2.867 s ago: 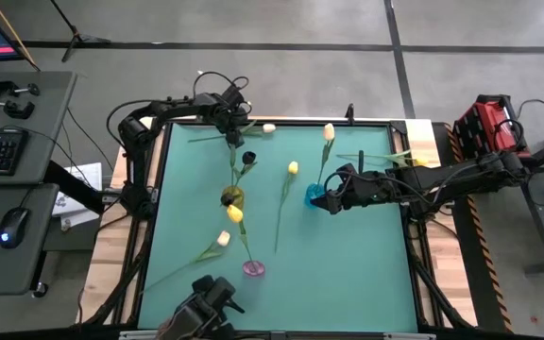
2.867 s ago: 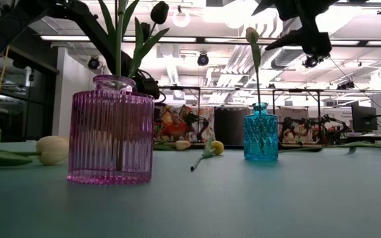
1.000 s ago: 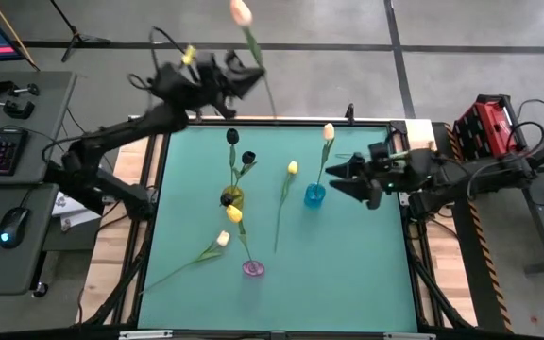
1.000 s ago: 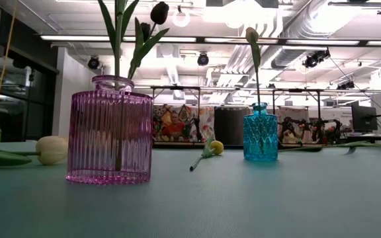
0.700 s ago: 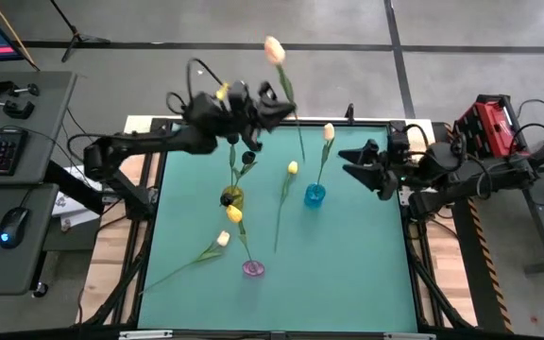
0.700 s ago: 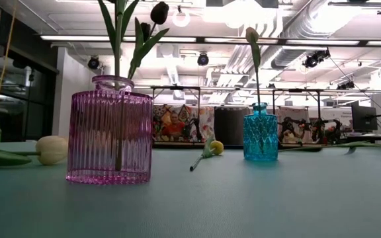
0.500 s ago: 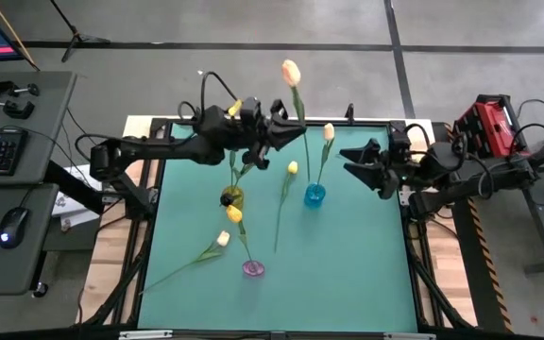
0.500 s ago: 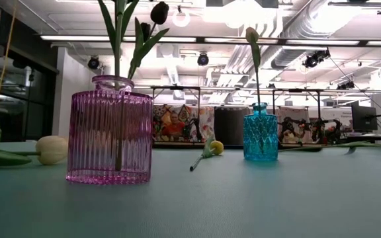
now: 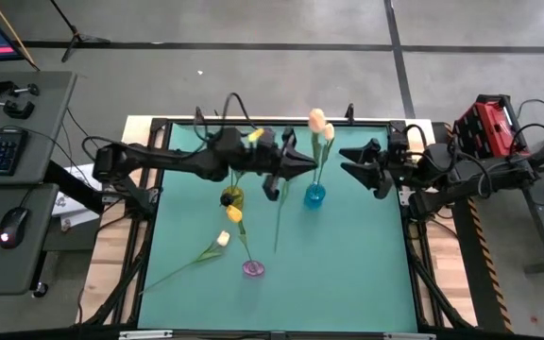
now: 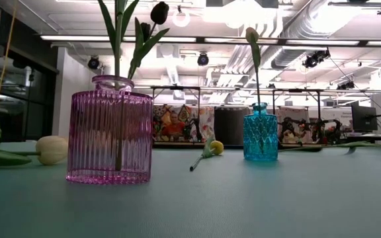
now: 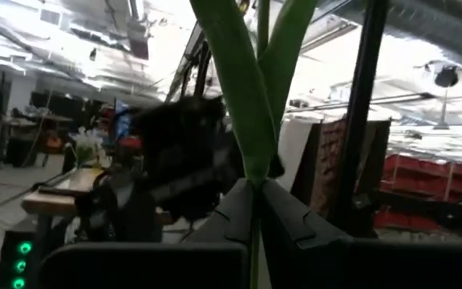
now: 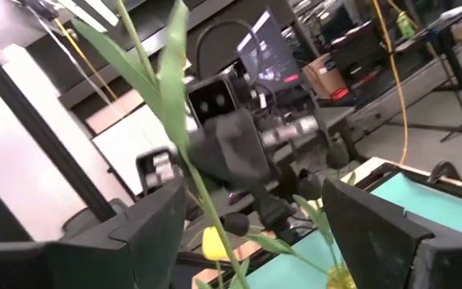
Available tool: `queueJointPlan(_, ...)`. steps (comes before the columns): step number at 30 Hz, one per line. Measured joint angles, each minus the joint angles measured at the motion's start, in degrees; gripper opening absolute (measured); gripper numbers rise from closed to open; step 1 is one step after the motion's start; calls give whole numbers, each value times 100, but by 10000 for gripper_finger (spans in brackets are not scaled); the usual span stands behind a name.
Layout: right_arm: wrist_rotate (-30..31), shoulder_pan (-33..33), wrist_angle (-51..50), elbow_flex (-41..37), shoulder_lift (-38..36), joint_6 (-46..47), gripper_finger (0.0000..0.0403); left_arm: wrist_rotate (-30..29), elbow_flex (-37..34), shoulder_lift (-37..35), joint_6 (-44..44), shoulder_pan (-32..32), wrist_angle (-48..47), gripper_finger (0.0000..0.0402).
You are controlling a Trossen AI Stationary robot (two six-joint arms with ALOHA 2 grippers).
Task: Sort flowers into vase by color
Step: Put the top white tulip flower into the blue vase
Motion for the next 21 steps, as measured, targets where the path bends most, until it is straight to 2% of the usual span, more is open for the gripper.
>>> queueJointPlan(7,299,0,6,0,-76,1,279,-91,2,849,-576,-43,931,0)
queueJointPlan(15,577,0,4,0,-103,0,279,-1130,2,1387,682,-39,933,0)
queueJointPlan(21,648,0,6,0,-102,1,279,-1325,2,1725,1062,-5,928,0)
